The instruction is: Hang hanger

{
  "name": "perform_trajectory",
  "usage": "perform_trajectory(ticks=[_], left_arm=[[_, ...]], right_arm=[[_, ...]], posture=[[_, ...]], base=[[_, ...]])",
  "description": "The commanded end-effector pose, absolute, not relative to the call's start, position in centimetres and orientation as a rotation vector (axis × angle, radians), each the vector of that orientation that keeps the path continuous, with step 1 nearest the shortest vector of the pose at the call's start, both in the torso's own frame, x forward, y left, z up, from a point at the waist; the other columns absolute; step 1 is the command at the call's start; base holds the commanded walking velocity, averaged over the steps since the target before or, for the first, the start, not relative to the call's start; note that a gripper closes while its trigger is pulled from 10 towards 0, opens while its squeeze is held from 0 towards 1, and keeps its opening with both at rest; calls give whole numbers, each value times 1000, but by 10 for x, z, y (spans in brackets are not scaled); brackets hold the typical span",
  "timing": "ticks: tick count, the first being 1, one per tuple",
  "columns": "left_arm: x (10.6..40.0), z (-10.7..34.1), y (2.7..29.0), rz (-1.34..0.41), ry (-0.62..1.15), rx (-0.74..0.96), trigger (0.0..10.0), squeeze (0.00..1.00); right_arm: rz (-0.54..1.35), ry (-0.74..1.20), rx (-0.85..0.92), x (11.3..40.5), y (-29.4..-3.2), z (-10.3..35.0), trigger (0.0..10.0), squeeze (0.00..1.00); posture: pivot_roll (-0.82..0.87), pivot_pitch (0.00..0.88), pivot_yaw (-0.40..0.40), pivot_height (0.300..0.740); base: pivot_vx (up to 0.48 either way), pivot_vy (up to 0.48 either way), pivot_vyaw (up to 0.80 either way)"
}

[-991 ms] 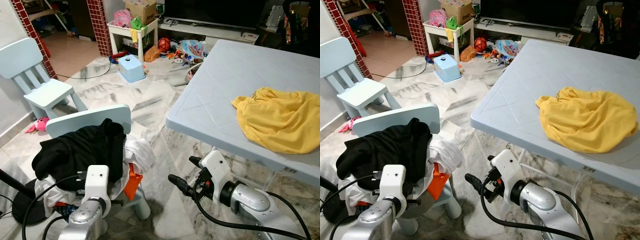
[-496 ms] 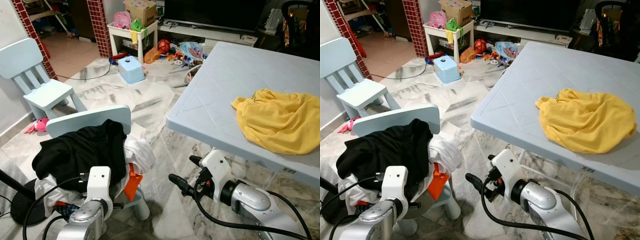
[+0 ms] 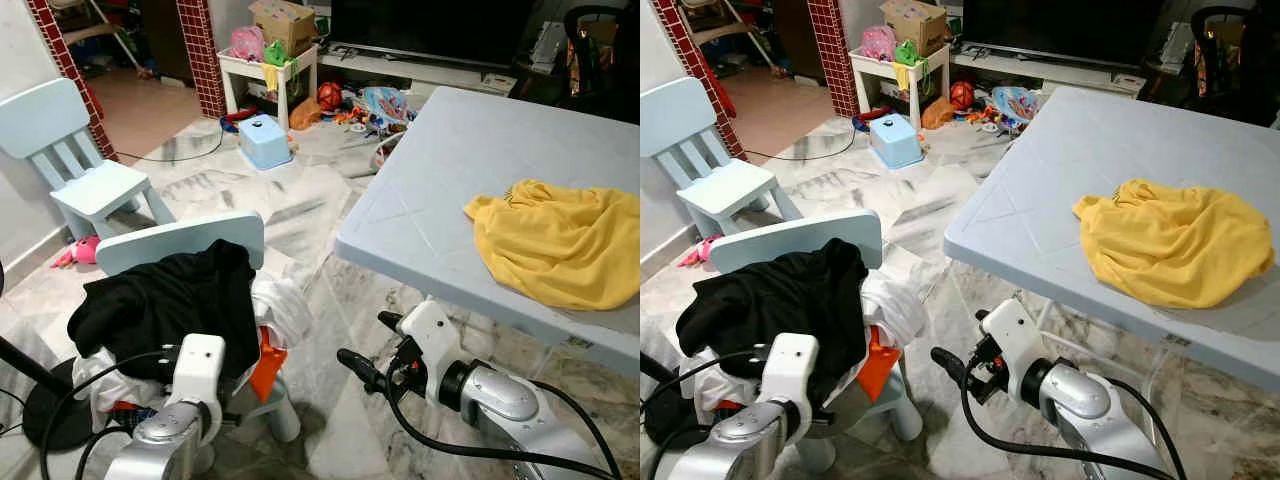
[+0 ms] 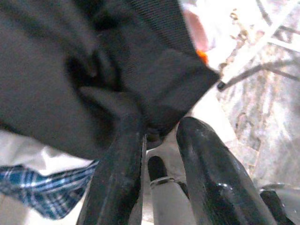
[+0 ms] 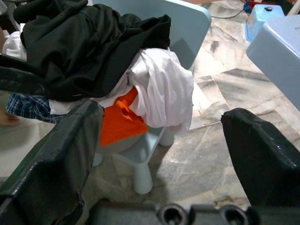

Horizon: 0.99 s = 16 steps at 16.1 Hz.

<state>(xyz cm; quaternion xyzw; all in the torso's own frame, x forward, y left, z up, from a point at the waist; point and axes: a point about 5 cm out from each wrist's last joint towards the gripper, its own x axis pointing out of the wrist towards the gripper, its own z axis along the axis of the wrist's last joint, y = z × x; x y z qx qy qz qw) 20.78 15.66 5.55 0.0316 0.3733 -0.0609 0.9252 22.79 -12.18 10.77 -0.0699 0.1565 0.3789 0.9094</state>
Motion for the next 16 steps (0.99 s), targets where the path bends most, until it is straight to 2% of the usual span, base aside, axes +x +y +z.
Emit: perform_trajectory(ticks=[1, 9, 13, 14, 15, 16], left_arm=[[211, 57, 155, -142, 759, 80, 10000, 1000], [219, 53, 150, -245, 793, 85, 10000, 1000], [217, 49, 150, -307, 813, 160, 10000, 1000], [218, 48, 149, -328, 819, 180, 10000, 39], [219, 45, 150, -332, 829, 177, 10000, 702], [219, 45, 151, -333, 828, 176, 10000, 702]], right_arm=[[792, 316, -150, 228, -120, 108, 10000, 0], [784, 318, -154, 223, -119, 106, 10000, 0], [783, 316, -151, 223, -117, 106, 10000, 0], [784, 314, -150, 223, -116, 106, 10000, 0], [783, 313, -149, 223, -116, 107, 10000, 0], [782, 313, -149, 223, -116, 107, 10000, 0]], posture=[[-46, 10, 15, 740], [-59, 22, 36, 740], [-56, 23, 38, 740], [-57, 25, 39, 740], [-60, 27, 40, 740], [-60, 27, 40, 740]], base=[[0, 0, 0], [0, 0, 0], [0, 0, 0], [0, 0, 0], [0, 0, 0], [0, 0, 0]])
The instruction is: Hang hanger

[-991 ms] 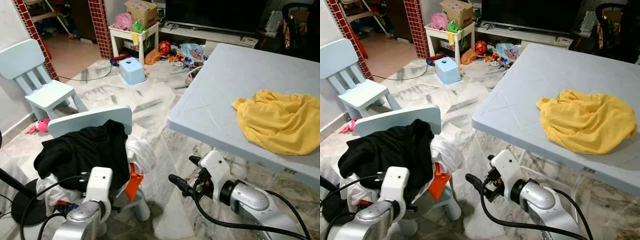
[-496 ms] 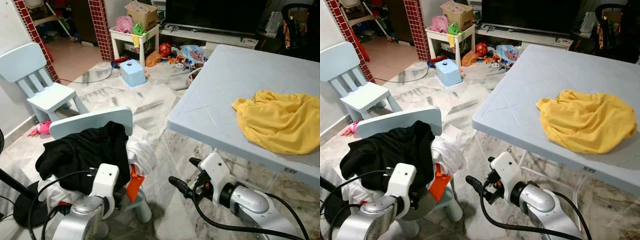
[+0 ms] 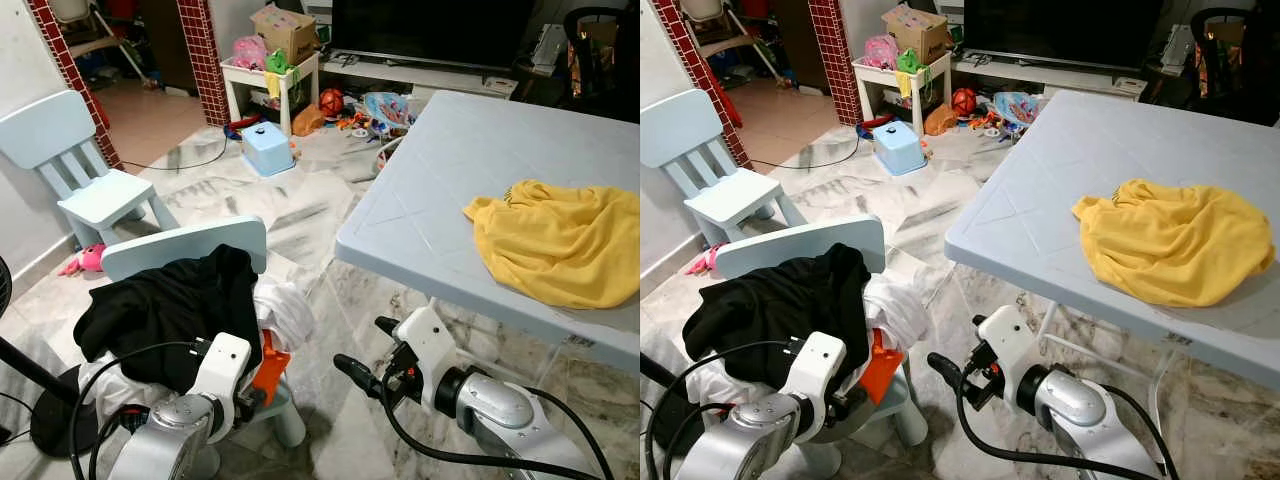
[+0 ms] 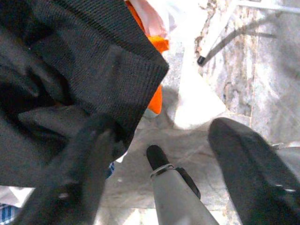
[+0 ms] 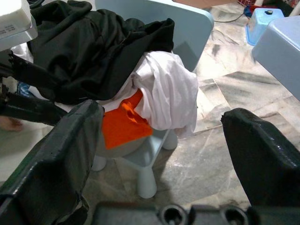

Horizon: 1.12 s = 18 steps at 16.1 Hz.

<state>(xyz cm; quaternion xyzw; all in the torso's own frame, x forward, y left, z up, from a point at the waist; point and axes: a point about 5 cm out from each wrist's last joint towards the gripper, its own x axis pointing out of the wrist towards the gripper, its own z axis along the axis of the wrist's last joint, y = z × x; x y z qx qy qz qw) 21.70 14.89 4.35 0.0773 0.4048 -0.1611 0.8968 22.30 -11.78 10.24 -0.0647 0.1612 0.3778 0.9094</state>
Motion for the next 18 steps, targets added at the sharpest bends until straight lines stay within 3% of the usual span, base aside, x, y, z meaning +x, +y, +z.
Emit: perform_trajectory(ticks=[1, 4, 5, 6, 13, 14, 16, 18], left_arm=[[220, 44, 153, -331, 830, 182, 10000, 1000], [222, 40, 156, -344, 845, 215, 10000, 1000], [226, 39, 159, -366, 849, 265, 10000, 427], [228, 38, 161, -377, 848, 293, 10000, 0], [247, 30, 167, -437, 841, 404, 10000, 0], [251, 28, 168, -433, 832, 404, 7490, 0], [258, 22, 167, -444, 809, 457, 0, 0], [260, 20, 164, -443, 810, 445, 0, 0]], right_arm=[[781, 316, -149, 221, -117, 106, 10000, 0], [778, 321, -148, 219, -117, 105, 10000, 0], [778, 323, -147, 218, -117, 105, 10000, 0], [778, 324, -147, 217, -118, 105, 10000, 0], [780, 335, -157, 213, -119, 104, 10000, 0], [781, 338, -156, 212, -119, 104, 10000, 0], [861, 345, -116, 205, -115, 107, 10000, 0], [916, 354, -88, 202, -116, 111, 10000, 0]], posture=[[-62, 29, 42, 740], [-68, 33, 46, 740], [-69, 36, 46, 740], [-70, 37, 45, 740], [-88, 52, 39, 740], [-88, 52, 38, 740], [-89, 53, 35, 740], [-95, 52, 35, 740]], base=[[0, 0, 0], [0, 0, 0], [0, 0, 0], [0, 0, 0], [0, 0, 0], [0, 0, 0], [0, 0, 0], [0, 0, 0]])
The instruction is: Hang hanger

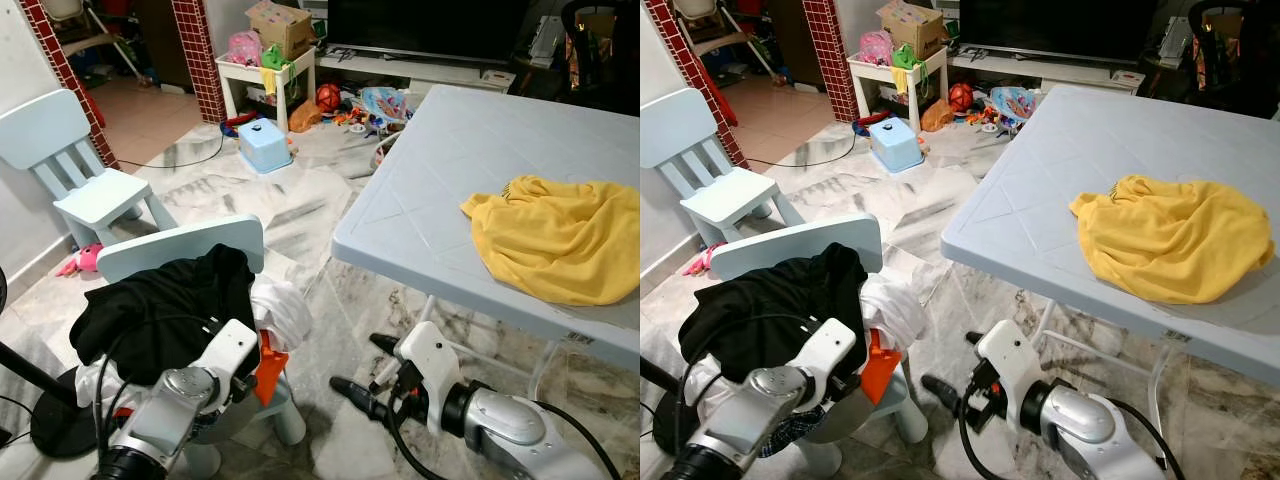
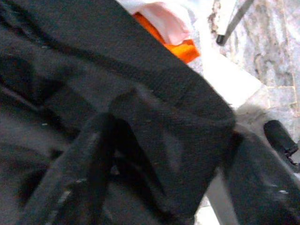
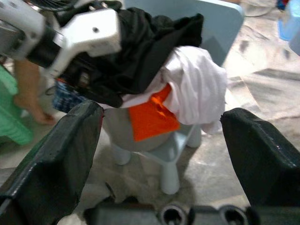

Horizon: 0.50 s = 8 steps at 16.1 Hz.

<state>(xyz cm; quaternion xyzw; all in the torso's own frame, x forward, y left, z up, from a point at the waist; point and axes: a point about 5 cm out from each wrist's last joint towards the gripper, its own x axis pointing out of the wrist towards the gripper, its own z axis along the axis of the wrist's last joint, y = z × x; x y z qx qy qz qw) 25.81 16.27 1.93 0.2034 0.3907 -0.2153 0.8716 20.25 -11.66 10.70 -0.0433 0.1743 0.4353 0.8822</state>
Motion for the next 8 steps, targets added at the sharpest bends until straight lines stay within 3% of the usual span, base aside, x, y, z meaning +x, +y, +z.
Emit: perform_trajectory(ticks=[1, 8], left_arm=[[260, 20, 163, -447, 808, 445, 0, 0], [258, 11, 159, -483, 805, 473, 0, 0]], right_arm=[[933, 364, -90, 201, -118, 111, 10000, 0], [954, 390, -108, 202, -120, 109, 10000, 0]], posture=[[-99, 49, 34, 740], [-95, 38, 29, 740]], base=[[0, 0, 0], [0, 0, 0]])
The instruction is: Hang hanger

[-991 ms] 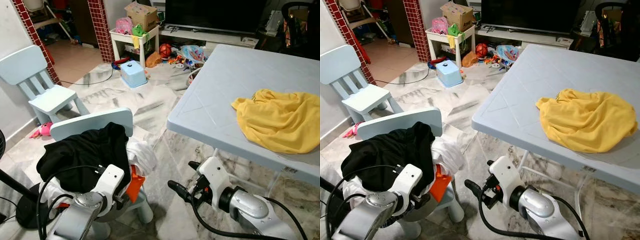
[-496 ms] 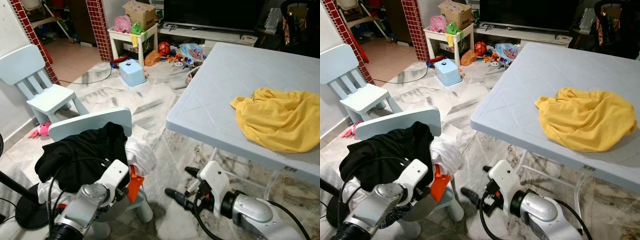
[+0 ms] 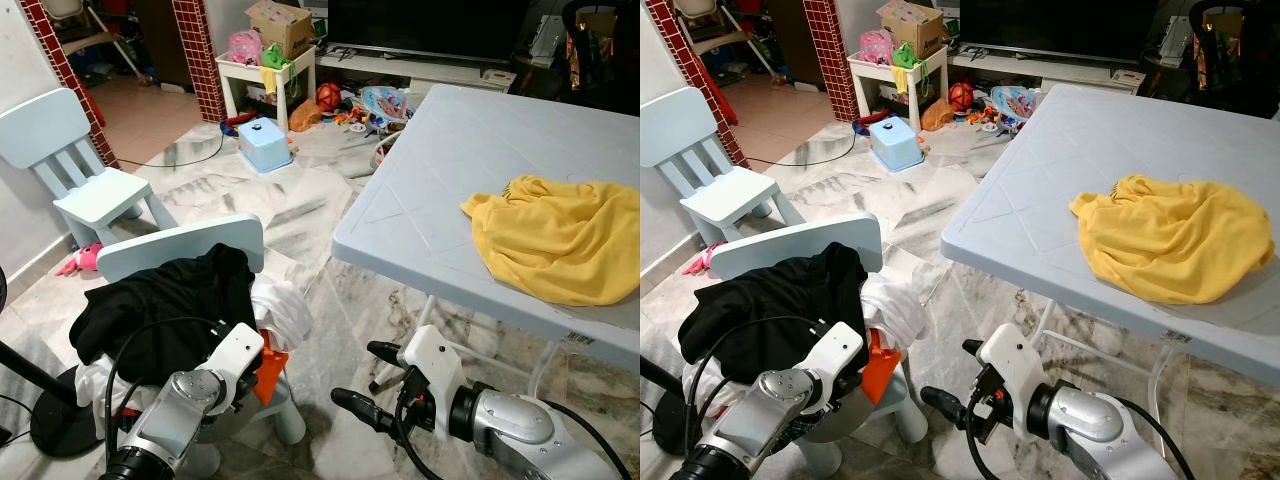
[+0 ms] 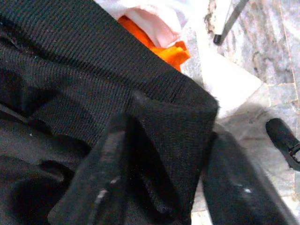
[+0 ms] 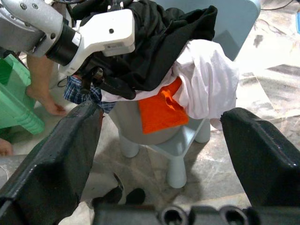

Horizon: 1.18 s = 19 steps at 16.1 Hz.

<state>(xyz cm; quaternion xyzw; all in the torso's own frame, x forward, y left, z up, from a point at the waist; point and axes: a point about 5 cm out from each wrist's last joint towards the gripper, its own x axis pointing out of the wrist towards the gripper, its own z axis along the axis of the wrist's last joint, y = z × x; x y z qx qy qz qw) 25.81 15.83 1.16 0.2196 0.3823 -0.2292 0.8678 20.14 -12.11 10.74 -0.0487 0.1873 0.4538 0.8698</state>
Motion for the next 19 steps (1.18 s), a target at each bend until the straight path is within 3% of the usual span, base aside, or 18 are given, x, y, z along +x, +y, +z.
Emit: perform_trajectory(ticks=[1, 12, 16, 19], left_arm=[[259, 11, 159, -485, 801, 480, 0, 0], [263, 12, 162, -467, 760, 512, 0, 0], [275, 34, 166, -324, 548, 499, 0, 0], [269, 65, 162, -208, 303, 455, 0, 0]], right_arm=[[951, 392, -110, 202, -121, 109, 10000, 0], [941, 370, -84, 206, -116, 111, 10000, 0], [1014, 396, -45, 205, -116, 112, 10000, 0], [800, 370, 3, 232, -123, 113, 10000, 0]], posture=[[-96, 39, 27, 740], [-93, 31, 28, 740], [-75, 11, 18, 740], [-56, 0, 7, 740]], base=[[0, 0, 0], [0, 0, 0], [0, 0, 0], [0, 0, 0]])
